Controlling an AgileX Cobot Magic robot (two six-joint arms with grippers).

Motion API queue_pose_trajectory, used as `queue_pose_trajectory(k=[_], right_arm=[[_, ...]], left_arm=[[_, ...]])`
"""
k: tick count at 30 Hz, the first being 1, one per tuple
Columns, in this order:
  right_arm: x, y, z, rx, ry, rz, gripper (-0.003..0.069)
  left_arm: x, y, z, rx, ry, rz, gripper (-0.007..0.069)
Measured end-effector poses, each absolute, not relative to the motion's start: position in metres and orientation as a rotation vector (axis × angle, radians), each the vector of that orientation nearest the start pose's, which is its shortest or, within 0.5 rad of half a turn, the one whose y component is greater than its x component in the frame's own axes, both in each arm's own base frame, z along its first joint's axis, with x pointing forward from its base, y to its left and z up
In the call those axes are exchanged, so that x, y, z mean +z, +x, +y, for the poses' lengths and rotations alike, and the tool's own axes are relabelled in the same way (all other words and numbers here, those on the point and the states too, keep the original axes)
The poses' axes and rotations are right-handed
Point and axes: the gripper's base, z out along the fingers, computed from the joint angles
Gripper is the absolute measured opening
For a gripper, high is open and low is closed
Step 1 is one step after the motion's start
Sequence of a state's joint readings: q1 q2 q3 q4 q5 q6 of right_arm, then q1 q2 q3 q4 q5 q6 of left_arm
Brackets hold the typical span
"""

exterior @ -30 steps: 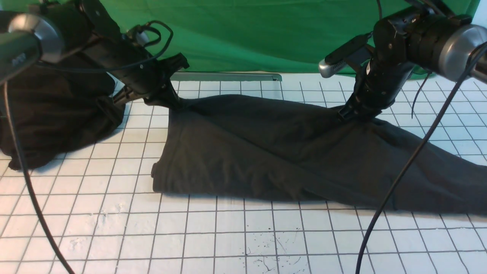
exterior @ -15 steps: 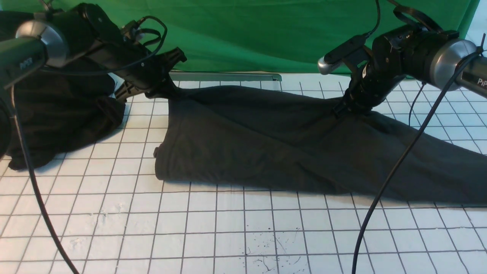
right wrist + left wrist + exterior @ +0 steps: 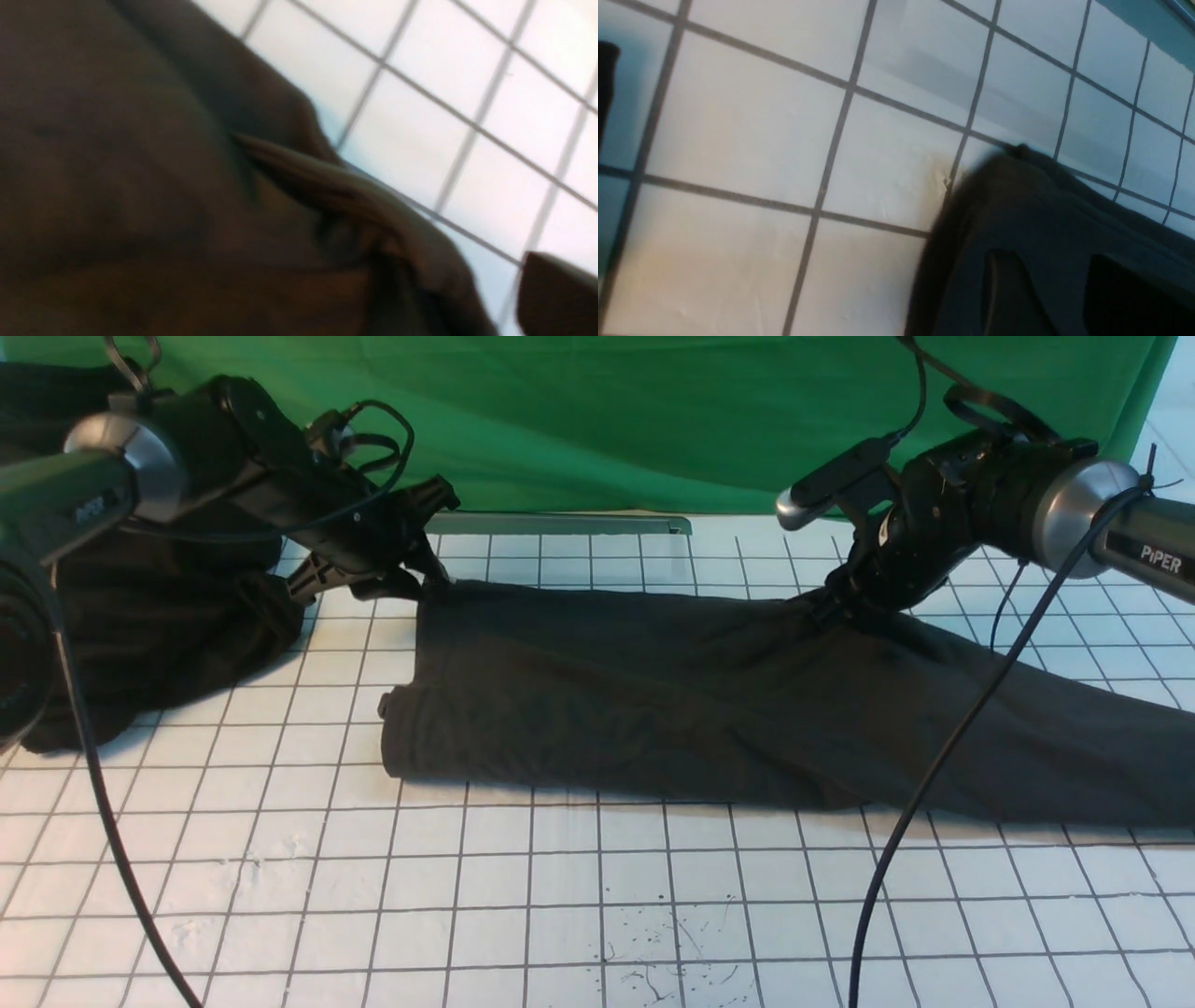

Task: Fold a long-sleeved shirt over a white checkered tablecloth.
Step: 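Fold the black garment in half by bringing its near edge over to the far edge, then pull the folded dark garment lengthwise by its ends to straighten it flat on the table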

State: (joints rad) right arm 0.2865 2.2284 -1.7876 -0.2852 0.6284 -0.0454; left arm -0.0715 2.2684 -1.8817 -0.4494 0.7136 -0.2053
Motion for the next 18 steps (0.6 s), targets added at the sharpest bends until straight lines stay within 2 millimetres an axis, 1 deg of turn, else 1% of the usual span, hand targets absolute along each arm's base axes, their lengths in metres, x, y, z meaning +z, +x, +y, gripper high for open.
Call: queue_pose_trajectory(k=[1,2,3,4,5,6,7,8,9,10,11,12,13,14,15,17,18], right_arm=[[0.187,0.481,0.125,-0.226,-0.642,2.443,0.0472],[0.192,0.48,0.123,-0.246,-0.645,2.44,0.0518],[0.204,0.479,0.12,-0.282,-0.644,2.439,0.0575],[0.206,0.479,0.12,-0.287,-0.643,2.438,0.0589],[0.228,0.477,0.116,-0.321,-0.624,2.432,0.0619],[0.228,0.477,0.116,-0.321,-0.622,2.432,0.0619],[0.251,0.474,0.111,-0.338,-0.589,2.425,0.0604],[0.266,0.471,0.108,-0.351,-0.571,2.425,0.0577],[0.282,0.467,0.104,-0.371,-0.559,2.427,0.0526],[0.294,0.463,0.1,-0.389,-0.556,2.436,0.0452],[0.311,0.455,0.093,-0.412,-0.542,2.46,0.0359],[0.326,0.447,0.086,-0.434,-0.523,2.489,0.0209],[0.339,0.438,0.076,-0.441,-0.495,2.508,0.0113],[0.342,0.437,0.073,-0.441,-0.484,2.511,0.0101],[0.355,0.428,0.064,-0.429,-0.451,2.517,0.005],[0.369,0.418,0.048,-0.401,-0.395,2.52,0.002],[0.38,0.406,0.029,-0.358,-0.321,2.528,0.0006]], left_arm=[[0.193,0.504,-0.062,-0.608,-0.498,2.532,0.0289],[0.197,0.505,-0.059,-0.607,-0.493,2.525,0.0324],[0.207,0.505,-0.056,-0.606,-0.472,2.513,0.0364],[0.209,0.505,-0.056,-0.607,-0.468,2.508,0.0371],[0.228,0.505,-0.051,-0.615,-0.446,2.495,0.0418],[0.232,0.504,-0.051,-0.617,-0.443,2.491,0.0428],[0.251,0.502,-0.047,-0.627,-0.42,2.488,0.0459],[0.265,0.5,-0.045,-0.635,-0.402,2.486,0.0475],[0.277,0.498,-0.044,-0.637,-0.382,2.484,0.0483],[0.29,0.496,-0.044,-0.637,-0.348,2.481,0.0488],[0.303,0.491,-0.044,-0.631,-0.303,2.493,0.0489],[0.319,0.487,-0.045,-0.63,-0.257,2.495,0.0483],[0.33,0.482,-0.045,-0.629,-0.212,2.511,0.0469],[0.334,0.481,-0.045,-0.628,-0.203,2.505,0.0462],[0.342,0.478,-0.046,-0.627,-0.17,2.507,0.0441],[0.352,0.476,-0.047,-0.62,-0.131,2.488,0.0402],[0.358,0.474,-0.047,-0.618,-0.118,2.476,0.0356]])
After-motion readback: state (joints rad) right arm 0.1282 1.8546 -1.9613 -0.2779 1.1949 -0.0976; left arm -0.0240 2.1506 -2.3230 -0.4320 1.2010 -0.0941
